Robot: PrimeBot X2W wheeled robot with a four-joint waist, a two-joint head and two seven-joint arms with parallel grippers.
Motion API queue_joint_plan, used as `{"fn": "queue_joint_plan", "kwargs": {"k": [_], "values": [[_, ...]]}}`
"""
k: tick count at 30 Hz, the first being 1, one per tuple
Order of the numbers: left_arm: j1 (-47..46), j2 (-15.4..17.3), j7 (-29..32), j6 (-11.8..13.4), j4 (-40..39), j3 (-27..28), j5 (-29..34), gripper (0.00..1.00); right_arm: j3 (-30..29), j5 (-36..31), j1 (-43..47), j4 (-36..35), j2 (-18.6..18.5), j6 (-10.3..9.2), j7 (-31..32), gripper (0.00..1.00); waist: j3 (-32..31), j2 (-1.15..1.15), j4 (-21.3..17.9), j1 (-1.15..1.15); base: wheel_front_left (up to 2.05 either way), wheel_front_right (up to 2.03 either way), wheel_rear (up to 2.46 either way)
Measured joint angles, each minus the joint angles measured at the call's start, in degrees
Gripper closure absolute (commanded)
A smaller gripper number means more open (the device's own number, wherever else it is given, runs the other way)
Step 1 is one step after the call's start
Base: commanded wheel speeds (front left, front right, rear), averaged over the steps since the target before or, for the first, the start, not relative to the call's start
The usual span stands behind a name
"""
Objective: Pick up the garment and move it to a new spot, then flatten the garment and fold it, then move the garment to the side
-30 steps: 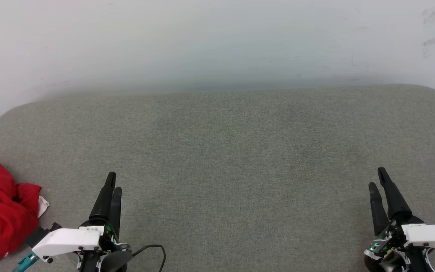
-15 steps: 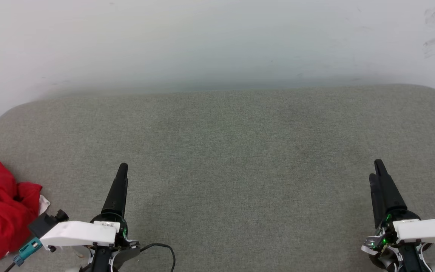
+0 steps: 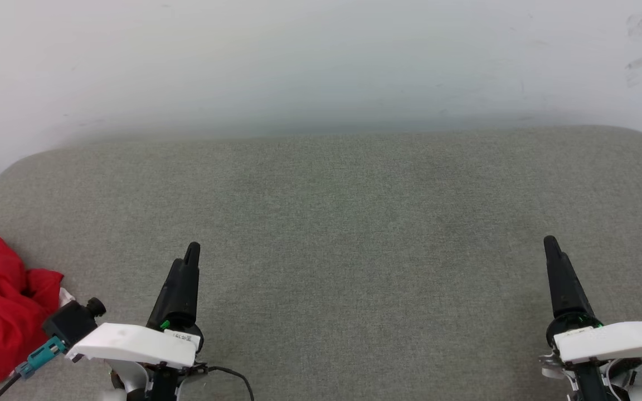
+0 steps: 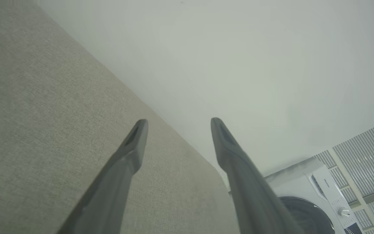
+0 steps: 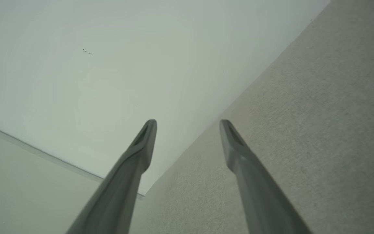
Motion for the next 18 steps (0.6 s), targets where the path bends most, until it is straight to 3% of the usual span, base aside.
{"fn": "queue_joint_plan", "kwargs": {"k": [10, 18], "values": [[1.0, 0.0, -1.9, 0.0, -1.3, 0.4, 13.9, 0.0, 0.6, -15.6, 0.0, -1.5, 0.0, 0.0, -1.2, 0.0, -0.1, 0.0, 0.0, 0.0, 0.0, 0.0, 0.0], [1.2, 0.0, -3.2, 0.0, -1.8, 0.4, 21.7, 0.0, 0.8, -23.9, 0.4, -3.5, 0.1, 0.01, -0.5, 0.0, -0.1, 0.0, 0.2, 0.0, 0.0, 0.0, 0.0]]}}
